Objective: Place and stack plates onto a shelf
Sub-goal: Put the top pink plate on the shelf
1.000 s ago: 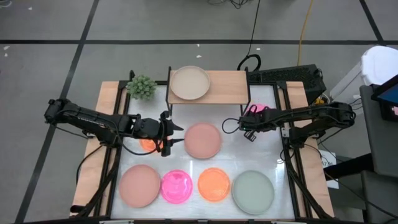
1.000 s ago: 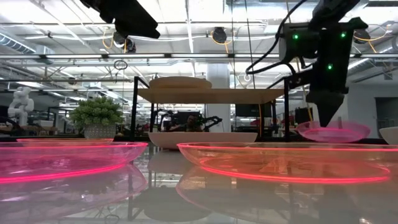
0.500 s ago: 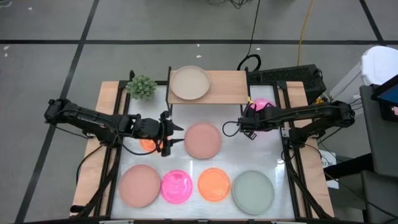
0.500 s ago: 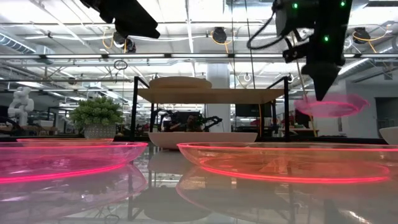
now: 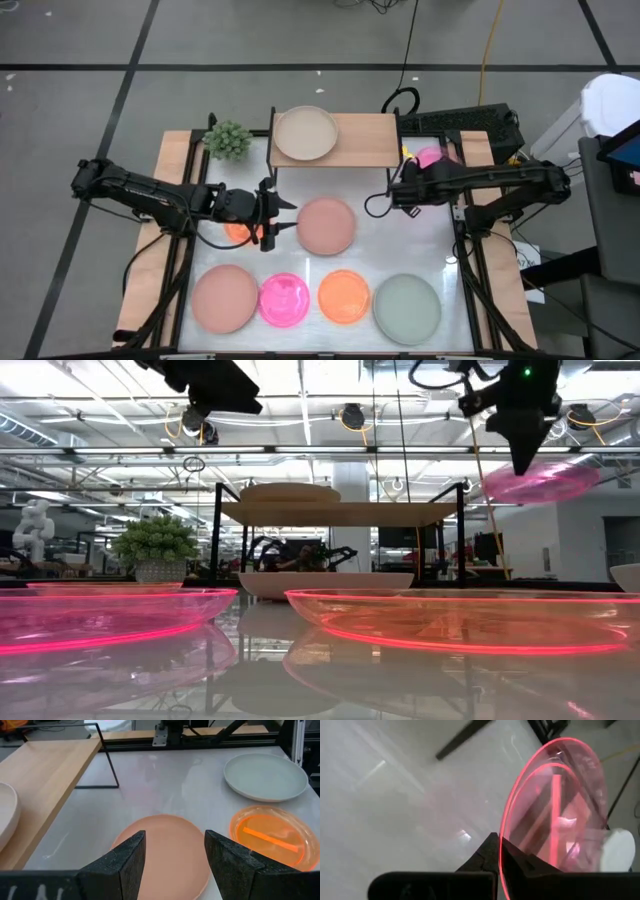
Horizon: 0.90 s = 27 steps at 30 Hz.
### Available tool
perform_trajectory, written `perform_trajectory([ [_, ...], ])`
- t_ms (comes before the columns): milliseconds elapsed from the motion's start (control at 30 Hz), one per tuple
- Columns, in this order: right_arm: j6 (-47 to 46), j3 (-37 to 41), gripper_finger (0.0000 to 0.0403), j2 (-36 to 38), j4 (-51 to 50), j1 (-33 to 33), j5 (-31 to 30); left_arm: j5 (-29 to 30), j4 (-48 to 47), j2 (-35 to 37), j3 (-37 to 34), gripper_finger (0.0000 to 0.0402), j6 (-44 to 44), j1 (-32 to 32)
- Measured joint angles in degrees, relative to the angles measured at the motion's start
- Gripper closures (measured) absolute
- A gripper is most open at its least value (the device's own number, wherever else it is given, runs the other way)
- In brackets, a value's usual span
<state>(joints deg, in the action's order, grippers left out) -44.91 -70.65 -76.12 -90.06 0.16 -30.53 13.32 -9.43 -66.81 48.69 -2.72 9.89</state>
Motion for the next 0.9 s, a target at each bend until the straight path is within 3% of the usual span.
perform_trajectory([
  [433,8.82,-14.52,0.0403,-4.43,0.09,-0.04,-11.02,0.02,0.31,0.0,0.0,0.0192,1.47,0.0],
  [667,25.43,-19.77,0.0403,-9.45,4.59,-0.07,-17.52,0.02,0.35,0.0,0.0,0.0192,5.24,0.0],
  [900,47.21,-19.85,0.0403,-12.36,18.25,-1.26,-17.43,0.04,0.33,0.0,0.0,0.0192,8.29,0.0],
])
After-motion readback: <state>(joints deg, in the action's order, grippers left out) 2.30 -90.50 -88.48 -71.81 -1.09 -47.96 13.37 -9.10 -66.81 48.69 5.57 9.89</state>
